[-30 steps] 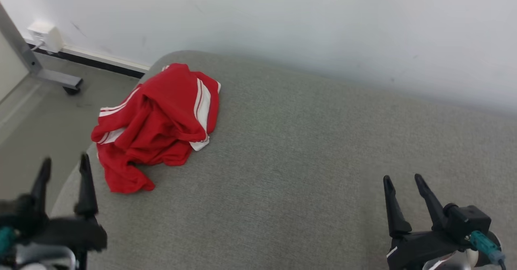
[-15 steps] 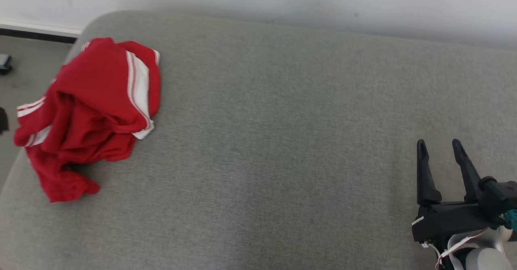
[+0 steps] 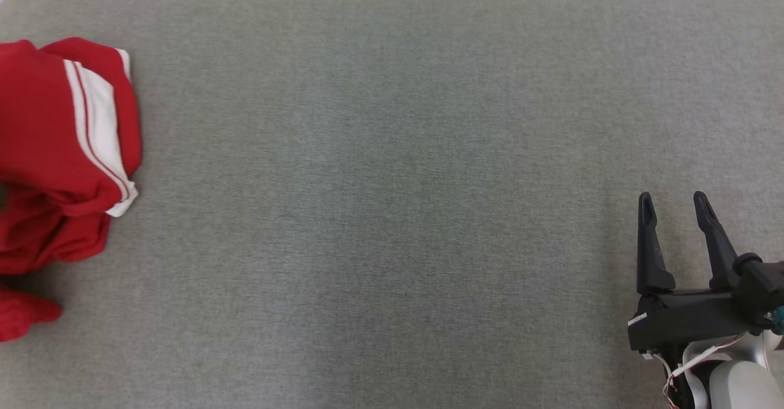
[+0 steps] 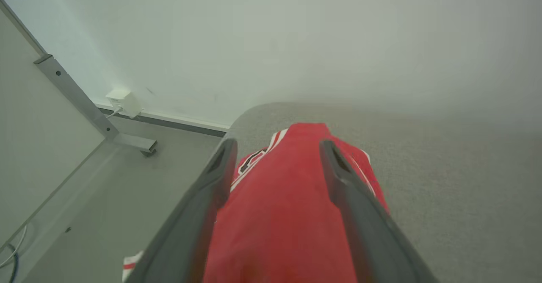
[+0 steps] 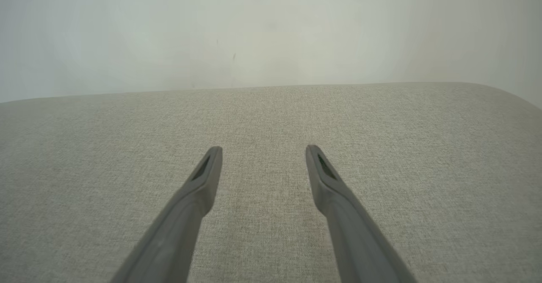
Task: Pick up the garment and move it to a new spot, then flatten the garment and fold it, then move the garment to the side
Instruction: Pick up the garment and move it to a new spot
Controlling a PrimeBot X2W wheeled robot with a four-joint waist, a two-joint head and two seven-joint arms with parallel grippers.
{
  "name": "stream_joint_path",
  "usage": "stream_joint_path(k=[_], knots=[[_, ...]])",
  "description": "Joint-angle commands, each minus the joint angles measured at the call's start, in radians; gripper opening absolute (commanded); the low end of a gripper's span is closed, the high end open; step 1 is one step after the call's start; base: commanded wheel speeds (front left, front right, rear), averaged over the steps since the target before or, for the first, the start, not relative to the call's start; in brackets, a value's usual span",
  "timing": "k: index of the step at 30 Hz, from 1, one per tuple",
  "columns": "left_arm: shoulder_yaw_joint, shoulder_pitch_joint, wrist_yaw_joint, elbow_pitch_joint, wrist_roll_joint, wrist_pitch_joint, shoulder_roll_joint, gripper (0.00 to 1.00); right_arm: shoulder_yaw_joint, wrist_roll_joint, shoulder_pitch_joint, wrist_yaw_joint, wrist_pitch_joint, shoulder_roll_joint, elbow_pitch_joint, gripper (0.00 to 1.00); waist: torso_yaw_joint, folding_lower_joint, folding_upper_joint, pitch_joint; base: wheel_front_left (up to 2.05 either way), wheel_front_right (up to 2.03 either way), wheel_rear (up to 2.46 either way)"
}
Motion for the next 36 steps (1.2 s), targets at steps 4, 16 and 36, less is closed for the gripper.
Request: stream_joint_path(k=[4,16,36], knots=[[-0.027,-0.011,-0.017,0.110,-0.014,0.040,0.012,1.00,0.007,-0.001,-0.009,-0.002,-0.004,-0.001,0.001,1.00,-0.017,-0.0002,-0.0002,0.011,0.00,0.00,0.00],[-0.138,-0.025,-0.033,0.240,-0.033,0.023,0.002,0.00,0.021,0.003,-0.014,-0.002,-0.004,-0.001,0.014,1.00,-0.011,-0.0002,-0.0002,-0.018,0.00,0.00,0.00],[-0.294,-0.253,-0.021,-0.170,0.097,-0.143,-0.034,0.00,0.038,0.053,0.025,-0.002,-0.061,0.006,0.109,1.00,-0.004,-0.0002,-0.0002,-0.163,0.00,0.00,0.00]])
